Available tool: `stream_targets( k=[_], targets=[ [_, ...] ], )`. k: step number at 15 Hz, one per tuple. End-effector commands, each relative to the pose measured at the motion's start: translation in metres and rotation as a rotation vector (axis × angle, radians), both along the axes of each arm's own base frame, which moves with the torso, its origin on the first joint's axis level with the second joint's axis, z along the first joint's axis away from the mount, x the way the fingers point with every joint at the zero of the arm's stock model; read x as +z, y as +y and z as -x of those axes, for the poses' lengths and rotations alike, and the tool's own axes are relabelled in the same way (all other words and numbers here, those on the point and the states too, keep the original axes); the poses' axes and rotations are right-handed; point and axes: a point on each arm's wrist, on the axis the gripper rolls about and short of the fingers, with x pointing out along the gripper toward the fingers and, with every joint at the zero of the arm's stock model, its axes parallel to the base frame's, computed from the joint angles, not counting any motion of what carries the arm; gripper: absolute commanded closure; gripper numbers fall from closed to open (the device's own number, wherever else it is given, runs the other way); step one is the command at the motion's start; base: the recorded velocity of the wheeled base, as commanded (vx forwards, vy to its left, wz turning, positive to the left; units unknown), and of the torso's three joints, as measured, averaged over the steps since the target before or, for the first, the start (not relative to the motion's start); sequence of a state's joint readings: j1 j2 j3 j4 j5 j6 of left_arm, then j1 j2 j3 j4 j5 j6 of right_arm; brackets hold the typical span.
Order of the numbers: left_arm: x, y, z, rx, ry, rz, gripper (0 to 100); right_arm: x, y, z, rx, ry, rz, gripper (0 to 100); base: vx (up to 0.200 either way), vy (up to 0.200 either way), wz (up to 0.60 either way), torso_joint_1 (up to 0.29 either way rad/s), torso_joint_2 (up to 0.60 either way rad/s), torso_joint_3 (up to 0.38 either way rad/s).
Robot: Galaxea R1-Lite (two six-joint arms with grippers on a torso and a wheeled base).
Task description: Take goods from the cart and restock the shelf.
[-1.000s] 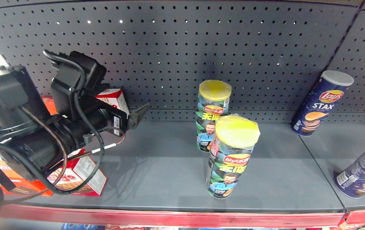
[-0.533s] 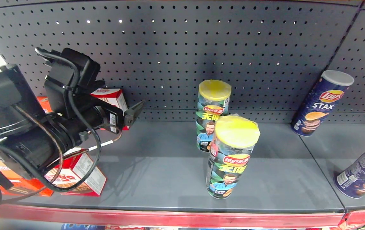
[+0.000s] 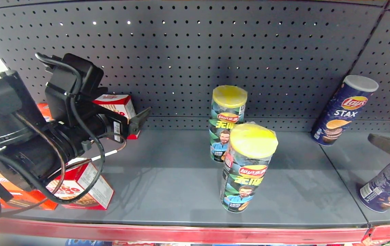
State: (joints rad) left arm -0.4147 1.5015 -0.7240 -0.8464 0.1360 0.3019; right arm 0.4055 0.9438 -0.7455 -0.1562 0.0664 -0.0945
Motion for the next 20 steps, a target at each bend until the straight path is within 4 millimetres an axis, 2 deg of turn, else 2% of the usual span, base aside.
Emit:
stream_targets(
  k=[1,6,10,15,20],
  targets=[
    [-0.001,0.0,0.0,0.001,0.003,-0.001,0,-0.006,0.013,-0.019,0.035,0.049,0.028,0,0.0,0.0,0.0,0.0,0.0,0.0],
    [-0.004,0.0,0.0,0.001,0.011,-0.005,0,-0.013,0.03,-0.048,0.05,0.078,0.08,0,0.0,0.0,0.0,0.0,0.0,0.0],
    [-0.004,0.0,-0.001,0.003,0.012,-0.006,0,-0.025,0.042,-0.062,0.083,0.126,0.128,0,0.0,0.0,0.0,0.0,0.0,0.0],
    [-0.003,0.0,-0.001,0.001,0.01,-0.005,0,-0.034,0.056,-0.067,0.131,0.164,0.154,0,0.0,0.0,0.0,0.0,0.0,0.0],
    [-0.003,0.0,-0.001,0.003,0.007,-0.003,0,-0.056,0.058,-0.068,0.147,0.227,0.215,0,0.0,0.0,0.0,0.0,0.0,0.0]
  ],
)
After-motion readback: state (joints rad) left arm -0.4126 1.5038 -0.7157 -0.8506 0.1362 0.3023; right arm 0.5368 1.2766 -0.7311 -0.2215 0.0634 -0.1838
